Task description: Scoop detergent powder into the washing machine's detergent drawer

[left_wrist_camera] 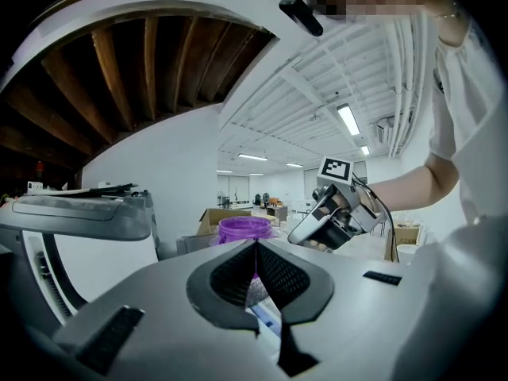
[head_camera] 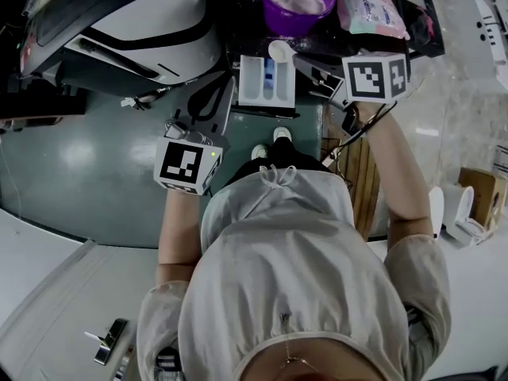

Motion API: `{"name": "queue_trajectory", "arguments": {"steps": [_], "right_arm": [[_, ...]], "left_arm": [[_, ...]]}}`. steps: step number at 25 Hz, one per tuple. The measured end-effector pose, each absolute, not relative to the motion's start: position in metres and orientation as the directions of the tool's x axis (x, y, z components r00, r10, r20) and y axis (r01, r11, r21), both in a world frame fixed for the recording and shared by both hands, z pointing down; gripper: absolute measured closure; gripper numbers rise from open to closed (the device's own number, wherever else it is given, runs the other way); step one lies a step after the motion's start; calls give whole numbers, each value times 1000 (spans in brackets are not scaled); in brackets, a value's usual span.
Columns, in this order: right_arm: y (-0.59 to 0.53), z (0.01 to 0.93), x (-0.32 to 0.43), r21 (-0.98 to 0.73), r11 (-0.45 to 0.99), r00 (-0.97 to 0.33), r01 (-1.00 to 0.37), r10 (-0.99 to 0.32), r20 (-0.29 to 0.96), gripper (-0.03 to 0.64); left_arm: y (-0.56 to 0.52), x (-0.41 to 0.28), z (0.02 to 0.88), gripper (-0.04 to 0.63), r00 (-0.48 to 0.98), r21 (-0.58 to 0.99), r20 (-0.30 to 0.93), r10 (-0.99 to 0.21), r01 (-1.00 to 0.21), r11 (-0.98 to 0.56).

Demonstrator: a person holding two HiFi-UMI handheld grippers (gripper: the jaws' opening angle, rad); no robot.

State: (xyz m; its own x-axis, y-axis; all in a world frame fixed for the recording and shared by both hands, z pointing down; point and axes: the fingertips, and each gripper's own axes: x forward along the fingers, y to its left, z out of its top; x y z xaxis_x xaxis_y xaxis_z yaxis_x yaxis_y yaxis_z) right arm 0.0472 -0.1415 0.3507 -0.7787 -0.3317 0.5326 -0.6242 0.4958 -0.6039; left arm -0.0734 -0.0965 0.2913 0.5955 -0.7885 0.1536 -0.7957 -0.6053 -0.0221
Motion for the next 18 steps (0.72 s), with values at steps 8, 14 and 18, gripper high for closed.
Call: {"name": "queue_trajectory", "arguments": {"steps": [8,14,18], "right_arm": [[-127,427,21,-748,336,-816,-573,-320,481,603],[-123,484,9,-657,377,-757,-653,-295,583,603],[-124,510,0,-538,476,-699,-696,-279,658,603]], "left_arm": [[-86,-101,339,574,571,34,220,-791,-815,-579],[-87,-110,365,574,566,76,244,-787,-821,-566],[-88,-112,382,574,570,85,269,-776,-817,-571]]}}
